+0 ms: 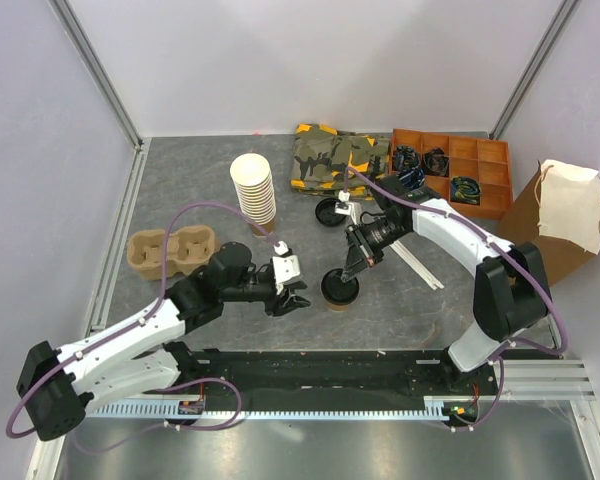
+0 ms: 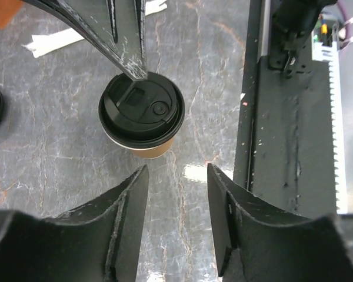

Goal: Pack the takeout coffee

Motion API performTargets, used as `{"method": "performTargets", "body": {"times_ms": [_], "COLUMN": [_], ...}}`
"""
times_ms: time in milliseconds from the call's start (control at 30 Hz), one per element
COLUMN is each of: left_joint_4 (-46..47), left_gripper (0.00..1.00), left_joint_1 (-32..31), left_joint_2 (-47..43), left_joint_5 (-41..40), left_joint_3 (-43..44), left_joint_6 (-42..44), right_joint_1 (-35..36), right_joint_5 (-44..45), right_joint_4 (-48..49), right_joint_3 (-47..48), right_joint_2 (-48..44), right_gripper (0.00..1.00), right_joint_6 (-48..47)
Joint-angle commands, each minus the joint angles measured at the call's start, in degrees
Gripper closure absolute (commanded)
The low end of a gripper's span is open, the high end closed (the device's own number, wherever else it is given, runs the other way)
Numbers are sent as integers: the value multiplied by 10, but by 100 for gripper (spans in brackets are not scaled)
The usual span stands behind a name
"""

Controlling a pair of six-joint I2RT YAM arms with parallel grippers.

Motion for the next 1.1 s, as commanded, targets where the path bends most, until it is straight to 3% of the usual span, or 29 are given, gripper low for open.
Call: {"method": "performTargets", "body": {"times_ms": [0,233,567,867,1067], "left_joint_4": [21,-49,-166,-177,-178], "left_gripper": [52,62,86,95,96], "left_joint_1": [-3,-14,-51,-69,-69], "left_joint_2": [27,77,164,212,246], "left_joint_5": [-15,-28,-88,-130,-126], "left_joint_3": [34,98,208,255,261], "left_joint_6": [25,29,47,59,62], "right_joint_1": [3,3,1,-5,-12], "right_joint_5": [-22,-1,30,29,27], "right_joint_4": [56,84,89,91,91], "right_joint_3": [-24,-51,-58,-69,-75], "right_joint_2": [17,36,50,62,67], "right_gripper": [95,96,97,97,97], "right_joint_6": [15,17,28,29,28]}}
